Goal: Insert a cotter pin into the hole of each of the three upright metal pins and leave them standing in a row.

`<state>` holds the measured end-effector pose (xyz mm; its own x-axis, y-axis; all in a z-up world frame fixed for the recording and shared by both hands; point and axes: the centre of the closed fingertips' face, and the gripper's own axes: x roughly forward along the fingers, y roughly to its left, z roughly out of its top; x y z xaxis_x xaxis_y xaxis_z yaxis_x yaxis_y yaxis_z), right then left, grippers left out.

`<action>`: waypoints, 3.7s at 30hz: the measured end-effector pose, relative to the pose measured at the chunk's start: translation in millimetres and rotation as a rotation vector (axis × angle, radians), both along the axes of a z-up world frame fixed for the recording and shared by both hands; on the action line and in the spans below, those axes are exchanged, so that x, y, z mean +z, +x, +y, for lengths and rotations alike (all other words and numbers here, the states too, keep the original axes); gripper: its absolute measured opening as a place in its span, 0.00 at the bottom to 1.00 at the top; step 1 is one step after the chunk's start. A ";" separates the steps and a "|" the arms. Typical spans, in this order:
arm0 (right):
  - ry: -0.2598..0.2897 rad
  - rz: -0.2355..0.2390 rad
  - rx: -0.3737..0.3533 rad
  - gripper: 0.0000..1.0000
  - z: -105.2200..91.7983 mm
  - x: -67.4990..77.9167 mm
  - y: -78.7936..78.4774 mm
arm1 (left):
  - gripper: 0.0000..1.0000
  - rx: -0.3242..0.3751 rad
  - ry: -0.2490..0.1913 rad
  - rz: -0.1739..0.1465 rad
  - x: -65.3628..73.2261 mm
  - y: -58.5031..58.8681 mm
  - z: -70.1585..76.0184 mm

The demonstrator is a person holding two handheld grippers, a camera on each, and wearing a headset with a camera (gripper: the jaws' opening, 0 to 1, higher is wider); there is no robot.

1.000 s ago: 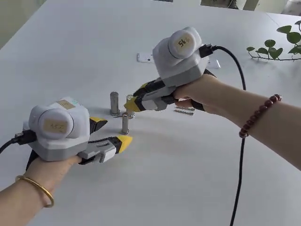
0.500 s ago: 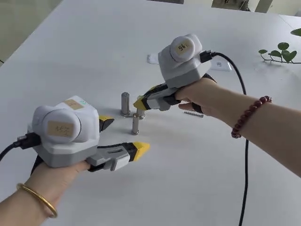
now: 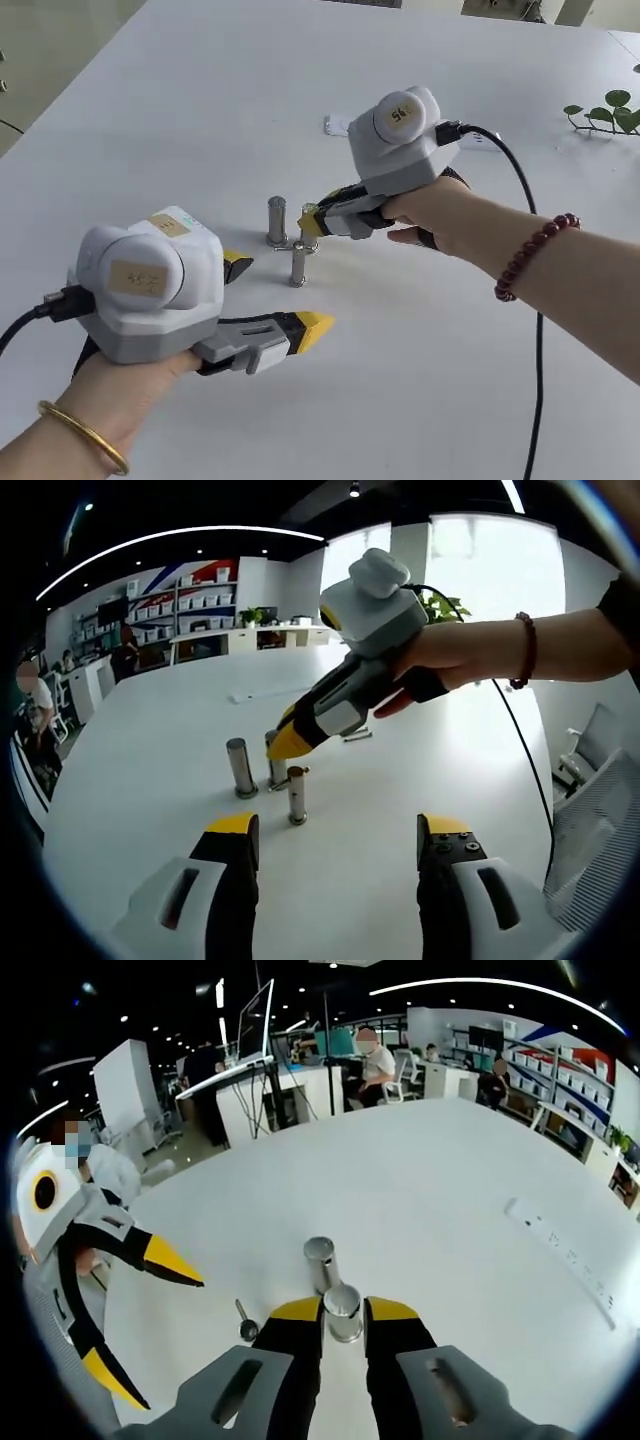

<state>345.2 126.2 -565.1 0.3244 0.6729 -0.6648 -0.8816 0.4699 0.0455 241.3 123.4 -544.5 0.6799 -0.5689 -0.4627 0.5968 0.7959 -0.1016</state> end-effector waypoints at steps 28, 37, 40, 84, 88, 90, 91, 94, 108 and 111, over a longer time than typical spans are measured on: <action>-0.037 -0.043 -0.032 0.08 -30.9 5.6 2.2 | 0.62 -0.002 0.059 -0.024 1.4 -3.9 5.5; -0.049 -0.047 -0.016 0.08 -45.1 8.4 -18.4 | 0.62 -0.005 0.070 -0.039 6.0 -7.4 3.4; -0.048 -0.042 0.002 0.08 -46.0 9.3 -36.9 | 0.62 -0.008 0.071 -0.045 8.3 -9.8 2.2; 0.029 0.010 0.095 0.17 -54.8 3.1 -98.7 | 0.61 -0.039 0.074 -0.060 13.1 -33.2 -5.7; 0.016 -0.003 0.091 0.20 -66.4 7.6 -95.9 | 0.61 -0.036 0.073 -0.063 13.9 -32.5 -6.5; 0.016 -0.004 0.079 0.20 -73.7 11.0 -92.4 | 0.61 -0.034 0.069 -0.066 14.9 -31.7 -7.6; 0.010 -0.006 0.064 0.20 -78.9 12.4 -88.5 | 0.61 -0.033 0.068 -0.067 15.2 -31.2 -8.1; -0.024 0.004 0.036 0.21 -94.1 12.3 -80.2 | 0.64 -0.026 0.077 -0.075 15.6 -29.8 -8.4; -0.138 -0.013 -0.061 0.16 -139.4 5.3 -30.7 | 0.62 -0.031 0.070 -0.069 12.1 -25.7 -12.6; -0.164 -0.007 -0.071 0.15 -145.5 -1.6 -20.5 | 0.62 -0.035 0.070 -0.067 11.1 -25.2 -13.2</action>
<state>324.7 -19.3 -566.7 0.3722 0.5306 -0.7615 -0.8459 0.5317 -0.0429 216.1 110.2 -533.5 0.6910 -0.5610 -0.4559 0.6281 0.7781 -0.0055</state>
